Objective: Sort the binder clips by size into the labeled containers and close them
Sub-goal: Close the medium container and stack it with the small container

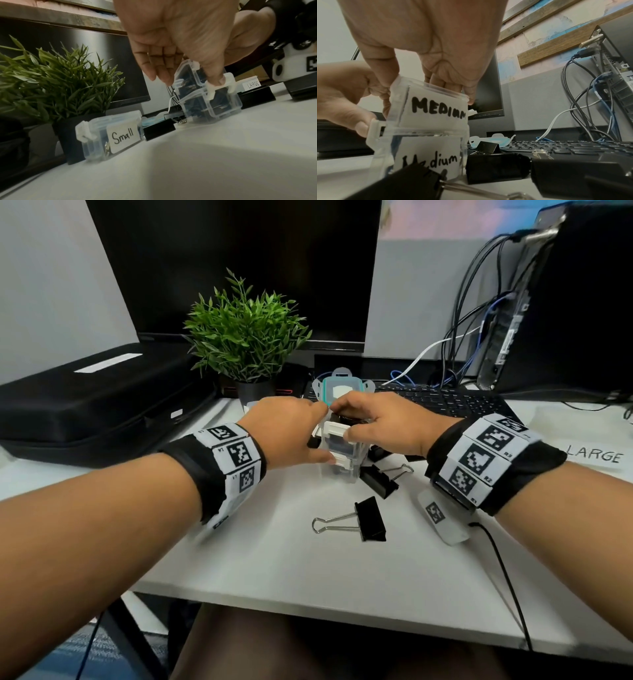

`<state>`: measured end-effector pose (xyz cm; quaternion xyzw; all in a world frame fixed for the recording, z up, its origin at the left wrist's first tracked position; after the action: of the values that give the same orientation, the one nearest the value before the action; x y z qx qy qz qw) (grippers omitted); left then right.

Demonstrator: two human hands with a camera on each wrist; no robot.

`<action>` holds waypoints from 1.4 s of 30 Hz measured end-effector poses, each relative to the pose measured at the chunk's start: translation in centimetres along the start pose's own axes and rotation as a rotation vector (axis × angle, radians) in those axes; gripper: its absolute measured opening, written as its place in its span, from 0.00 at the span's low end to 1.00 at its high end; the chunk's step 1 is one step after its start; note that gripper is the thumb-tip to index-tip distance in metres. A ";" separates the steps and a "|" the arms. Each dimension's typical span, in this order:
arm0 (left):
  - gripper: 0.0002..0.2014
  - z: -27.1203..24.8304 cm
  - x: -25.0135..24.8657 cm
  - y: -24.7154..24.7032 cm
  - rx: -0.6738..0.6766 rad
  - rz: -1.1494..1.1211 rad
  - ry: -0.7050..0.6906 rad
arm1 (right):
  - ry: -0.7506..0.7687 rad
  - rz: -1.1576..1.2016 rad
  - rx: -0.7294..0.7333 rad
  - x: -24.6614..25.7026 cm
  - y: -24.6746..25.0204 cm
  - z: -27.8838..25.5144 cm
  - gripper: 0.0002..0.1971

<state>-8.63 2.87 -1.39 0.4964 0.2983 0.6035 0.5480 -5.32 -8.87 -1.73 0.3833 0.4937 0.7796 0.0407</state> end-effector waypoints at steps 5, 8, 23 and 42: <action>0.27 0.3 -0.3 -0.1 -0.010 0.017 -0.047 | -0.032 0.038 0.005 -0.5 0.0 0.1 0.27; 0.26 0.4 -0.5 0.1 -0.011 0.009 -0.045 | -0.041 0.057 0.001 -0.7 0.1 0.1 0.28; 0.33 0.1 0.2 1.4 0.461 -0.357 0.115 | -0.006 -0.093 0.054 1.5 0.6 -0.5 0.46; 0.34 0.0 1.6 2.1 0.497 -0.238 0.170 | 0.012 0.422 -0.109 0.0 1.7 -0.8 0.22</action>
<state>-9.23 3.98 0.99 0.5247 0.5380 0.4827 0.4498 -5.25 -10.31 -0.54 0.4706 0.3601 0.7986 -0.1057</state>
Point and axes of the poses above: each hand's wrist, its own z-axis towards the middle knuckle, its own y-axis out of the back of the hand, x = y × z, the point moved 6 cm from there along z, towards the middle knuckle, and after that the axes turned 12 degrees about y, right-handed, at the moved point
